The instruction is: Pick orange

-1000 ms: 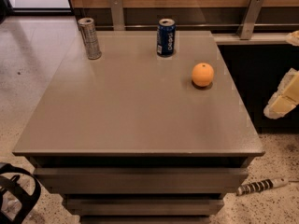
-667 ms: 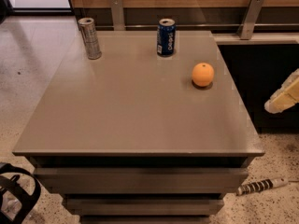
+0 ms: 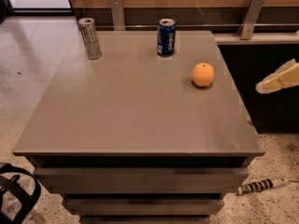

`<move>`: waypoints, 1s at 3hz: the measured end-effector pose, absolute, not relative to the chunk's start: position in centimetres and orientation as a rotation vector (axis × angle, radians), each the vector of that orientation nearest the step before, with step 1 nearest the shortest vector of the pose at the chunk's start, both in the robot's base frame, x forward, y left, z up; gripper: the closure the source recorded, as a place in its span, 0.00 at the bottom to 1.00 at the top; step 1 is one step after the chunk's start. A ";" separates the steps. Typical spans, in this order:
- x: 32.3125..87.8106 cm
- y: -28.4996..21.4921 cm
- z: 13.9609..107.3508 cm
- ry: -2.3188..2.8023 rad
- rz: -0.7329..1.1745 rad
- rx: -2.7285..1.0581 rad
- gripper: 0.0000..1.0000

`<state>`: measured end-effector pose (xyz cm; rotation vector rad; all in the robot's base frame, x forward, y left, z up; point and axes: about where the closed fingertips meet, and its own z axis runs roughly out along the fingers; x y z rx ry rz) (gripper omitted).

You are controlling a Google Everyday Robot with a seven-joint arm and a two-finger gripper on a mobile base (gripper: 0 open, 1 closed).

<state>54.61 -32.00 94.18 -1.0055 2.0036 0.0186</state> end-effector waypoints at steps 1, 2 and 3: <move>57.5 -30.6 92.7 1.954 0.139 -1.003 0.00; 57.5 -30.5 92.7 1.954 0.140 -1.004 0.00; 58.6 -29.4 92.0 1.914 0.194 -0.991 0.00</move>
Offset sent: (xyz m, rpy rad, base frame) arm 0.0210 0.0113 -0.0091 0.0650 -0.0052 0.0428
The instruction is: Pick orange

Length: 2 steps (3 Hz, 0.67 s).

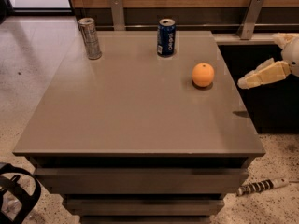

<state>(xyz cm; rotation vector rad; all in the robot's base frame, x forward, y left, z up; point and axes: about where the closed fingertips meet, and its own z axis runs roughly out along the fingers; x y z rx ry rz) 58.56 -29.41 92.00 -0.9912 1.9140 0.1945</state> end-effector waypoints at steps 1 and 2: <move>60.1 -28.3 91.6 1.853 0.260 -0.963 0.00; 61.1 -27.1 91.0 1.804 0.324 -0.944 0.00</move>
Offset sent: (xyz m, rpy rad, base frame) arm 0.0358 0.0316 -0.0166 0.2231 -0.0777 0.0797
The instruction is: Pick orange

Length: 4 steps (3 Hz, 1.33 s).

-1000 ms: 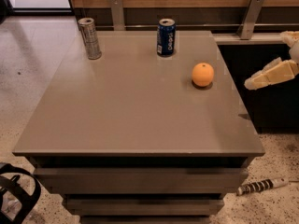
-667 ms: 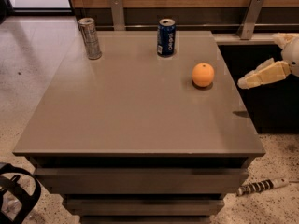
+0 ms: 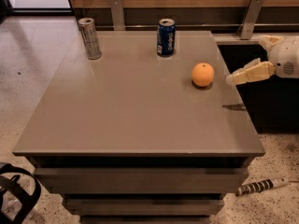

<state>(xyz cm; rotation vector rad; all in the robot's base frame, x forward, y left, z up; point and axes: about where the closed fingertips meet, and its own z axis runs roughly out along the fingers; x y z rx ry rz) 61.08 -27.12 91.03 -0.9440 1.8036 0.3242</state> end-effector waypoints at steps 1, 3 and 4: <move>61.7 -25.9 89.9 1.776 0.384 -0.933 0.00; 62.7 -24.1 86.7 1.798 0.463 -0.943 0.00; 63.8 -22.6 85.7 1.774 0.520 -0.960 0.00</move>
Offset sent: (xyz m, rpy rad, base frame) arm 0.0172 0.0281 -0.0507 0.0728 0.0697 0.0500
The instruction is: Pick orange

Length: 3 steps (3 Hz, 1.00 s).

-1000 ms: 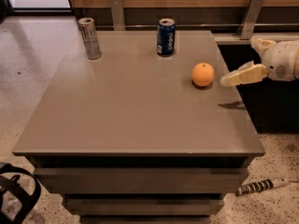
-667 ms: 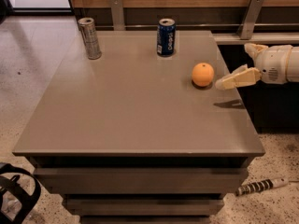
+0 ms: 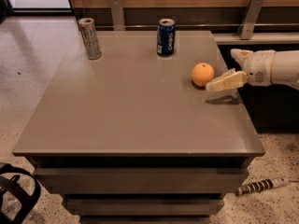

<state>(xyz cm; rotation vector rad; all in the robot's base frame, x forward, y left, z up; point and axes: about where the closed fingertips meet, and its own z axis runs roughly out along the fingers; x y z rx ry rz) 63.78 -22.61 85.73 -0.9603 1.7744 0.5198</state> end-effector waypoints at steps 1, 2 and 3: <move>64.7 -20.9 84.9 1.750 0.576 -0.978 0.00; 65.2 -19.8 84.3 1.726 0.617 -0.983 0.00; 65.5 -19.1 84.2 1.699 0.650 -0.981 0.10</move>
Offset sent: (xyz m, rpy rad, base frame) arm 0.0194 0.0349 -0.0191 0.0946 0.0027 0.0931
